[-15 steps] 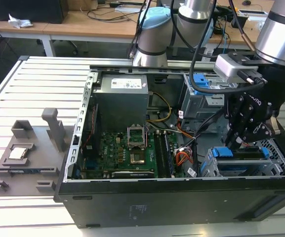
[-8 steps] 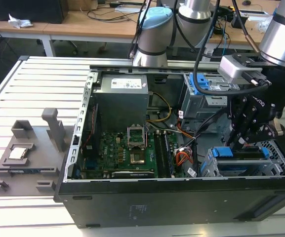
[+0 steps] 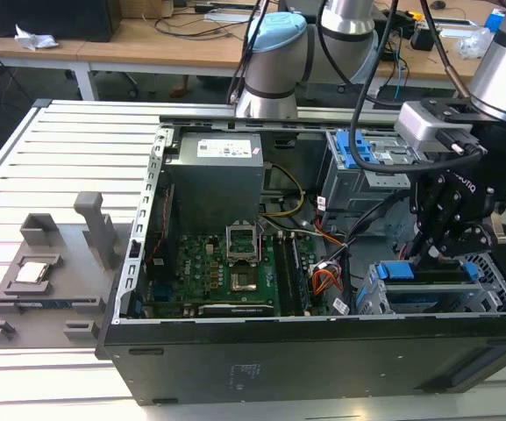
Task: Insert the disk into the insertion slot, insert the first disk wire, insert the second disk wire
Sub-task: 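Insert the second disk wire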
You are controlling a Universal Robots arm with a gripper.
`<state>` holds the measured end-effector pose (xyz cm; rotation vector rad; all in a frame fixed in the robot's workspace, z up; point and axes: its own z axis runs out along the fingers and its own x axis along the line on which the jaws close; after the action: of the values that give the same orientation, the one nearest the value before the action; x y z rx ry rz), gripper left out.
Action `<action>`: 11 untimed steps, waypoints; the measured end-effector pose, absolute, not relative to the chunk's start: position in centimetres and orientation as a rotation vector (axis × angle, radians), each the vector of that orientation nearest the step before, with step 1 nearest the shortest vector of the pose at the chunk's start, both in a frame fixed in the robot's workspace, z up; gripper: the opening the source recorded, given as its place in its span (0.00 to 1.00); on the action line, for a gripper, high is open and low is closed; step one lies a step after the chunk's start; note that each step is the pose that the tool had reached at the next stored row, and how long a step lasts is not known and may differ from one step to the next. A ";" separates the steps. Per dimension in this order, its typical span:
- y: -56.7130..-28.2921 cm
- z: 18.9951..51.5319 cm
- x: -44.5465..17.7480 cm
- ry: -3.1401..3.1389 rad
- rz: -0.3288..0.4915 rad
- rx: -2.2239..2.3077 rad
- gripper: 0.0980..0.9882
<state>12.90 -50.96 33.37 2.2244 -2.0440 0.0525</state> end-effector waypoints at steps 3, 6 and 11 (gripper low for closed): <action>-51.0 33.4 13.1 -2.049 0.051 2.219 0.12; -51.0 33.5 13.2 -2.049 0.051 2.219 0.12; -51.0 34.0 13.2 -2.049 0.052 2.219 0.12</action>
<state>13.17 -50.96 34.05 2.2189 -2.0488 0.0516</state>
